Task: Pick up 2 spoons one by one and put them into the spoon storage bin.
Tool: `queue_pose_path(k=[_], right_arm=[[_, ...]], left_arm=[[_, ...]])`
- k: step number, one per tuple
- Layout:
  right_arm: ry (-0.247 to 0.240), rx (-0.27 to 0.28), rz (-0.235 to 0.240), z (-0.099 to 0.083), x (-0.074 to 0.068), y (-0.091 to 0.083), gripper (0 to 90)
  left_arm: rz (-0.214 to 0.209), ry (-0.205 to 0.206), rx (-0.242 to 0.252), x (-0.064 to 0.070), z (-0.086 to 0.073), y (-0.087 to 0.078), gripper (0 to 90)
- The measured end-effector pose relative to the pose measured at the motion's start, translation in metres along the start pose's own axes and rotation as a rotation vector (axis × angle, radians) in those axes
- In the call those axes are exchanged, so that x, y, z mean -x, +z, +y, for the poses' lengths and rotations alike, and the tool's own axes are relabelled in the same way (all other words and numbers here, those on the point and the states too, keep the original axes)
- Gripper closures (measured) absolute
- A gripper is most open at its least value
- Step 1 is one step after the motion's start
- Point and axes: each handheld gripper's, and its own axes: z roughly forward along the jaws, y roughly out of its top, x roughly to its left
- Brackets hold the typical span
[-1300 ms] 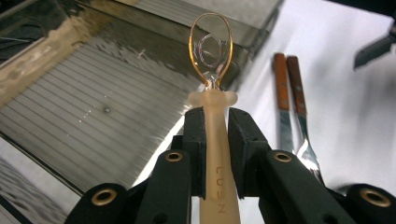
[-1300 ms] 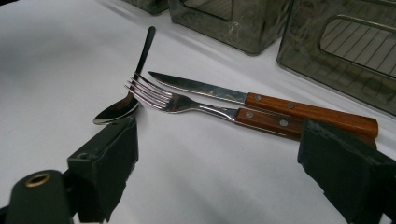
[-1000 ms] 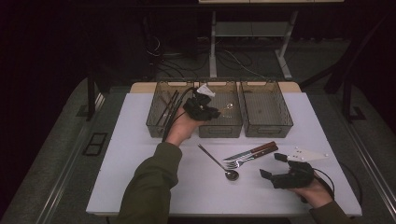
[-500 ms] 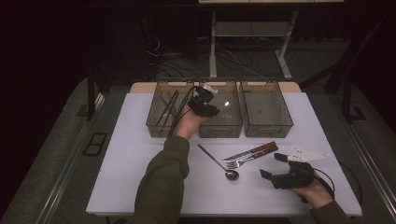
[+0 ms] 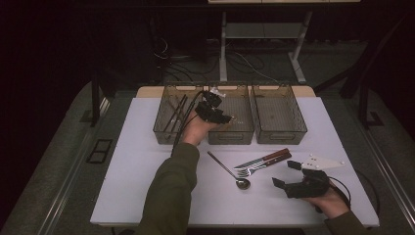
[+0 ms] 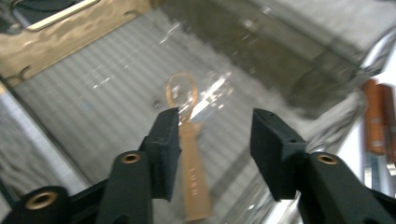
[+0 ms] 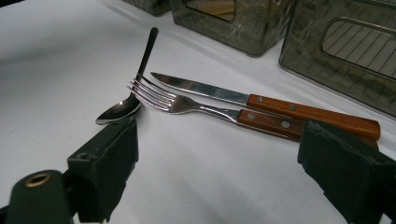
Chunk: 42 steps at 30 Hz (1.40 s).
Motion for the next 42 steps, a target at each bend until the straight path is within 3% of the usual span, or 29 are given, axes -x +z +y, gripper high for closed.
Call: queue_pose_path(k=[8,11,15,19,22,32,37,42], right_arm=[[0.001,-0.001,-0.004,0.000,0.000,0.000,12.5],[0.001,-0.001,-0.004,0.000,0.001,0.000,12.5],[-0.003,-0.005,-0.003,0.000,0.001,0.000,12.4],[0.002,-0.002,-0.007,0.000,0.001,0.000,12.5],[0.001,-0.003,-0.010,0.000,0.000,0.001,12.4],[0.002,-0.008,-0.013,0.000,-0.001,0.002,12.4],[0.004,-0.008,-0.014,0.000,0.000,0.002,12.5],[0.005,-0.005,-0.014,0.000,0.000,0.001,12.4]], left_arm=[[-0.032,0.054,0.034,0.011,-0.003,-0.018,46.1],[-0.034,0.052,0.051,0.016,-0.009,-0.028,46.9],[-0.053,0.067,0.083,0.025,-0.021,-0.041,60.5],[-0.077,0.109,0.081,0.036,-0.035,-0.049,78.3],[-0.085,0.143,0.046,0.043,-0.048,-0.049,89.1],[-0.097,0.149,-0.079,0.048,-0.089,-0.022,89.3],[-0.090,0.160,-0.131,0.051,-0.096,-0.009,89.3],[-0.089,0.177,-0.151,0.054,-0.097,-0.004,89.3]])
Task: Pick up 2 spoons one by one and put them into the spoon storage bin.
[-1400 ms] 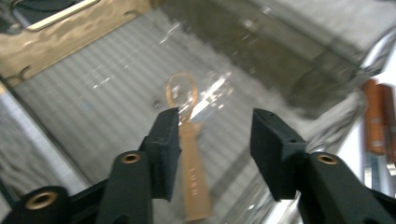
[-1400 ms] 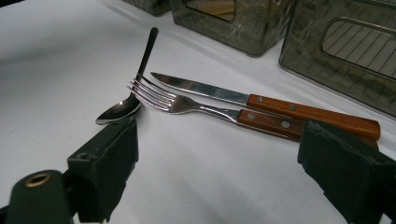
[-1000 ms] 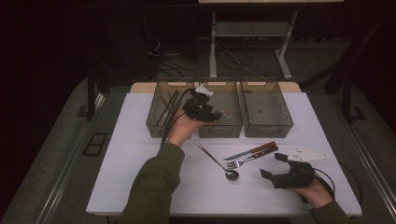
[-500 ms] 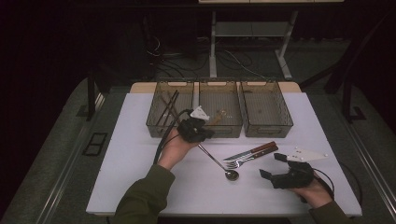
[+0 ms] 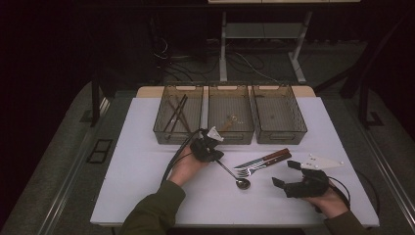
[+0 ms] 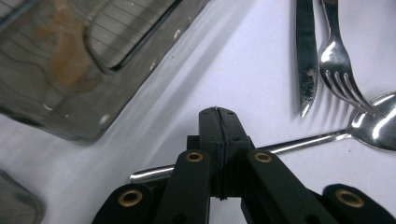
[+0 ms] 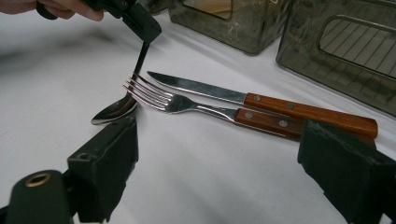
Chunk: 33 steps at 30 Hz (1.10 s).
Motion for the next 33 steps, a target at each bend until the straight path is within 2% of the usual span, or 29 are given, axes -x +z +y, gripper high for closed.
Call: queue_pose_path(k=[2,4,10,17,19,20,22,27,29,33], right_arm=[[0.000,0.000,-0.001,0.000,0.000,0.000,12.5],[-0.002,0.004,-0.001,0.000,0.000,0.000,12.5],[-0.001,0.003,-0.003,0.000,0.000,0.000,12.4],[-0.001,0.005,-0.003,0.000,0.000,0.000,12.5],[0.000,0.005,-0.003,0.000,0.000,0.000,12.4],[0.000,0.004,-0.004,0.000,0.000,0.000,12.5],[0.002,0.004,-0.004,0.000,0.001,0.000,12.5],[0.001,0.002,-0.003,0.000,0.000,0.000,12.5],[0.002,0.001,-0.003,0.000,0.000,0.000,12.4],[0.002,0.002,-0.005,0.000,0.000,0.000,12.5]], left_arm=[[0.005,0.012,-0.009,0.000,-0.001,0.002,89.4],[0.003,0.004,-0.007,0.001,-0.002,0.004,89.4],[0.003,0.004,-0.023,0.002,-0.002,0.003,89.5],[-0.009,0.023,-0.051,0.003,-0.004,-0.002,89.5],[-0.014,0.016,-0.044,0.004,-0.006,-0.002,89.5],[-0.017,0.039,-0.066,0.003,-0.006,-0.005,89.4],[-0.028,0.020,-0.066,0.006,-0.009,-0.006,89.4],[-0.046,0.049,-0.089,0.007,-0.013,-0.011,89.5],[-0.050,0.042,-0.091,0.009,-0.015,-0.012,89.5],[-0.060,0.055,-0.107,0.013,-0.017,-0.016,89.4]])
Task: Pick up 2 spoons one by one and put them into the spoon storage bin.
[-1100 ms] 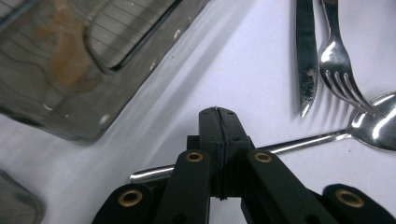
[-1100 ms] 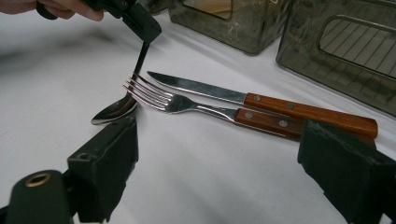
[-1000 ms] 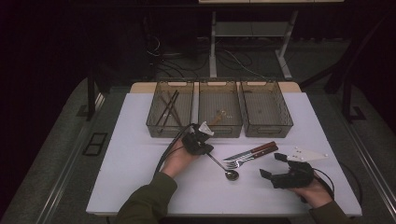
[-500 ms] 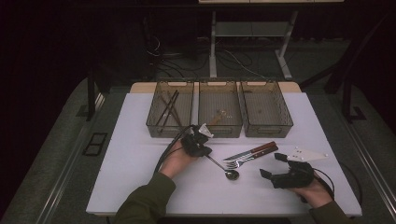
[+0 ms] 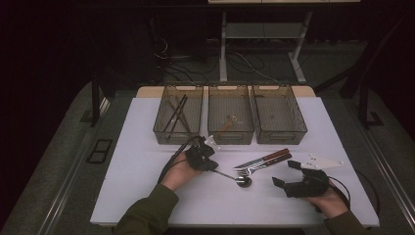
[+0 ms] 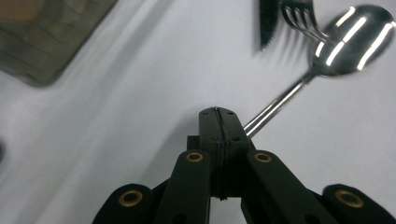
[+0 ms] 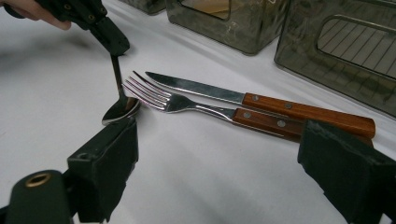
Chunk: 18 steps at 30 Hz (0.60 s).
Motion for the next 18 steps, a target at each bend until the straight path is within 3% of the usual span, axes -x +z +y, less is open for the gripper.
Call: queue_pose_path(k=[8,9,11,12,18], right_arm=[[0.000,0.001,0.000,0.000,0.000,0.000,12.5],[0.000,0.001,0.000,0.000,0.000,0.000,12.4],[-0.002,0.002,-0.001,0.000,0.000,0.000,12.5],[-0.002,0.002,0.000,0.000,0.000,0.000,12.4],[-0.005,0.000,0.000,0.000,-0.001,0.000,12.5]], left_arm=[[-0.036,0.009,-0.006,0.012,-0.010,-0.006,89.4],[-0.056,0.001,-0.003,0.013,-0.011,-0.008,89.4],[-0.064,0.020,-0.018,0.018,-0.014,-0.008,89.4],[-0.058,0.000,-0.008,0.020,-0.016,-0.008,89.4],[-0.050,-0.014,0.054,0.014,-0.020,-0.017,89.3]])
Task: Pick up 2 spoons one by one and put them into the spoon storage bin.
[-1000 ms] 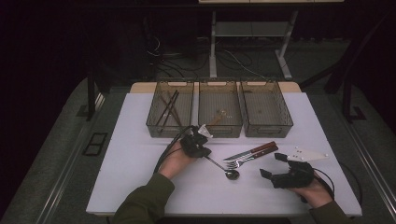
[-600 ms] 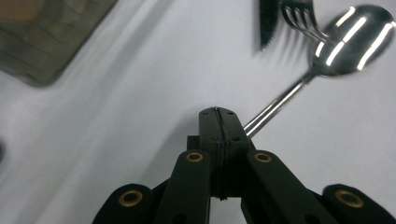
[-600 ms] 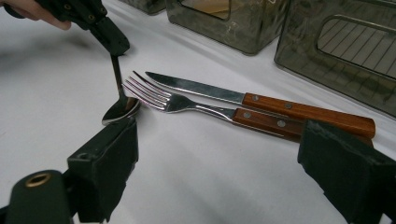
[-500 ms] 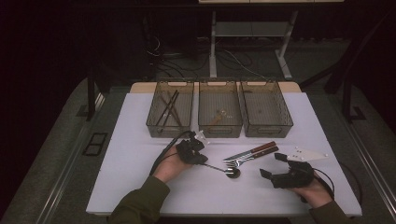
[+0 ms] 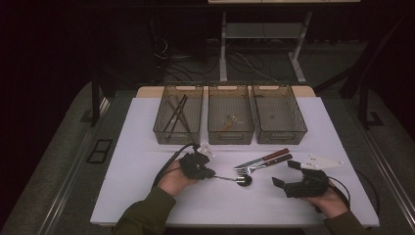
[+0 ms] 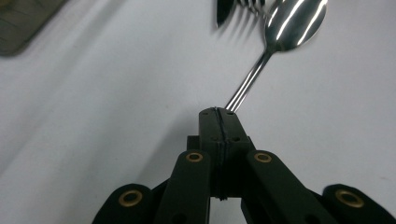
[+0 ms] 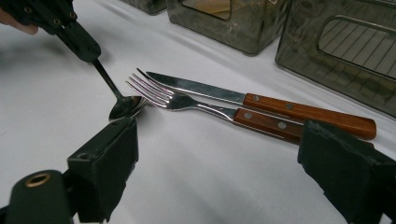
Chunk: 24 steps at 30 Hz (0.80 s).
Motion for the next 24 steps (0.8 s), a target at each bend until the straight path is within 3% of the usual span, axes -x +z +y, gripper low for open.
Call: queue_pose_path(k=[2,6,10,16,22,24], right_arm=[[0.002,0.000,0.000,0.000,0.000,0.000,12.5],[0.003,-0.002,0.001,0.000,0.000,0.000,12.5],[0.004,-0.004,0.003,0.000,0.000,0.000,12.5],[0.005,-0.005,0.007,0.000,0.000,0.001,12.5],[0.014,-0.019,0.036,0.003,0.000,0.000,12.4],[0.007,-0.036,0.040,0.005,-0.001,-0.001,12.4]], left_arm=[[0.006,-0.009,0.030,0.000,-0.002,-0.005,89.3],[0.012,-0.026,0.102,0.002,-0.011,-0.018,78.6],[0.016,-0.062,0.190,0.006,-0.030,-0.032,70.5],[0.047,-0.094,0.280,0.010,-0.062,-0.046,53.6],[0.099,-0.103,0.344,0.017,-0.085,-0.051,32.2],[0.113,-0.116,0.350,0.018,-0.091,-0.051,20.6]])
